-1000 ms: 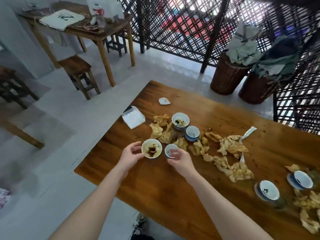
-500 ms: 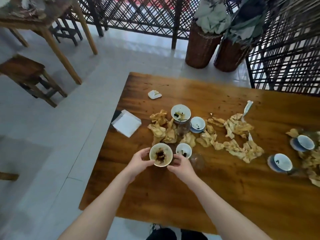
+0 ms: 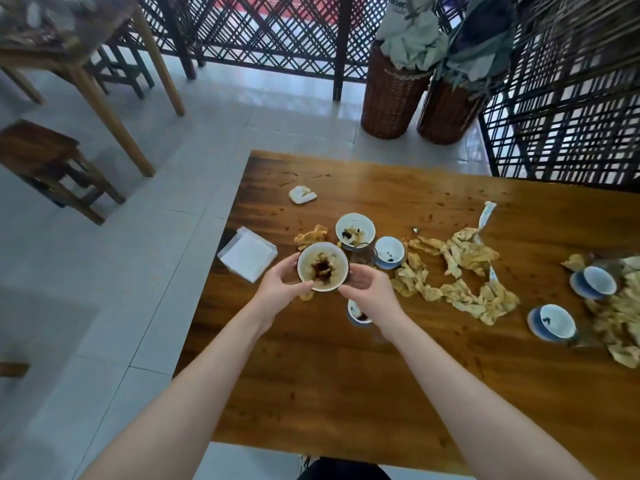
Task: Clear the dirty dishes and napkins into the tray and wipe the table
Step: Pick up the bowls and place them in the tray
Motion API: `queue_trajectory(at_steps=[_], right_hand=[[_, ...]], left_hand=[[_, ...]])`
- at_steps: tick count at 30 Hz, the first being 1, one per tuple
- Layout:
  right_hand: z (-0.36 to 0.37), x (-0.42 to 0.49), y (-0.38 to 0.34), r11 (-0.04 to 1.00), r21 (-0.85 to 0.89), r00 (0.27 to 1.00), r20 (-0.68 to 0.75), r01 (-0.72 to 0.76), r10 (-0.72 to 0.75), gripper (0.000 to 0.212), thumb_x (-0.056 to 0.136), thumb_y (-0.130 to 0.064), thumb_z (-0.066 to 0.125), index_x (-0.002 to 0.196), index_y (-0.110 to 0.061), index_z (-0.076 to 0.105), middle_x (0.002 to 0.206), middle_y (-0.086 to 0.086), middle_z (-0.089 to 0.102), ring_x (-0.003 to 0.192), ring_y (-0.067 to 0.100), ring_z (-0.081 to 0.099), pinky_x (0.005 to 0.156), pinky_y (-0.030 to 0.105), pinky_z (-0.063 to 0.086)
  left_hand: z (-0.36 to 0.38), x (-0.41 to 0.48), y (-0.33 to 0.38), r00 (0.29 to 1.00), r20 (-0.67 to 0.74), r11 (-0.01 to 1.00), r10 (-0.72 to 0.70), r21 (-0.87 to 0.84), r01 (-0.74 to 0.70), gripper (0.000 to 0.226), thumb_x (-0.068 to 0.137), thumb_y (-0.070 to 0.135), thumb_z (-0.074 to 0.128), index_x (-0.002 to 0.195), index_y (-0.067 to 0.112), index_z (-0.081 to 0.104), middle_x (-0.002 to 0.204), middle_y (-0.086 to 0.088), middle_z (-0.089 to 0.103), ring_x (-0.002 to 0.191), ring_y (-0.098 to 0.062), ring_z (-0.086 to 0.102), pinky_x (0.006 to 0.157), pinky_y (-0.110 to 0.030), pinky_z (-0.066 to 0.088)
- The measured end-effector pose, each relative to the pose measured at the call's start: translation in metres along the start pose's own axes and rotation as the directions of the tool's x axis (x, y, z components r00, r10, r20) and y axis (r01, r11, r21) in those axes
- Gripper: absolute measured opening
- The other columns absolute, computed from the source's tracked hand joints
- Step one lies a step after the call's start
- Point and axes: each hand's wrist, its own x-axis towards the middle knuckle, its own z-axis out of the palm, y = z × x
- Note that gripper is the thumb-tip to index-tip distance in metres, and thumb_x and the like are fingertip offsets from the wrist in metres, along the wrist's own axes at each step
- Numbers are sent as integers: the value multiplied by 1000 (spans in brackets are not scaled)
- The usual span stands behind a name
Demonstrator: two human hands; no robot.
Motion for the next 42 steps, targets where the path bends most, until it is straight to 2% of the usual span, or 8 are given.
queue_trajectory(at_steps=[4,11,21,29,34,37,40,42], right_hand=[[-33,25,-23,999,-14,998,-34,44,-45,47,80,-7,74,125,-10,59,98,-5,67,92,5,64,70,12,50],[-76,69,-44,995,-72,997,-39,67,-70,51,80,-7,74,128,-6,57,115,7,66,105,19,62,94,35,50],[-78,122,-11,996,-89,1000,8,-5,6,48,82,-3,69,128,-8,57,113,0,64,105,13,59,85,23,44],[-71,145,14,982,-176,998,4,-62,64,48,83,-14,71,129,-14,57,120,-2,63,105,11,56,87,25,43],[-72,159,20,965,-253,997,12,-72,78,53,81,-21,74,130,-16,53,125,-3,58,111,13,54,86,25,42],[-73,165,22,960,-270,996,22,-73,82,54,78,-23,77,126,-19,53,117,-7,59,101,6,52,79,20,42],[-74,167,23,958,-280,997,32,-62,74,53,76,-25,80,121,-22,53,105,-14,54,96,3,50,66,10,37],[-75,169,25,960,-275,997,34,-56,68,52,74,-25,81,118,-22,53,105,-14,54,97,3,51,69,10,38]], left_hand=[[12,20,36,996,45,997,76,-28,-74,66,85,23,74,142,33,44,140,6,49,118,-8,49,93,-27,45],[37,56,78,993,72,995,92,-48,-89,66,88,9,66,145,28,41,142,0,48,131,-20,45,111,-47,37],[63,115,63,996,53,997,-69,-32,71,75,86,8,67,149,30,33,151,2,38,124,-10,42,110,-42,38],[72,135,44,995,47,996,-89,18,89,61,87,5,63,142,26,45,139,4,49,129,-15,41,95,-26,37],[69,144,37,991,3,987,-131,96,130,64,88,12,65,145,29,40,147,-2,39,131,-17,37,97,-30,36],[66,146,31,993,18,988,-117,103,115,67,88,12,66,145,30,37,148,-1,36,134,-16,35,98,-29,35],[67,146,26,997,22,995,-69,67,68,66,87,8,67,142,33,41,134,9,47,130,-10,38,93,-25,35],[68,147,24,998,16,997,-66,39,66,68,87,6,67,143,33,41,138,8,45,126,-6,39,94,-27,36]])
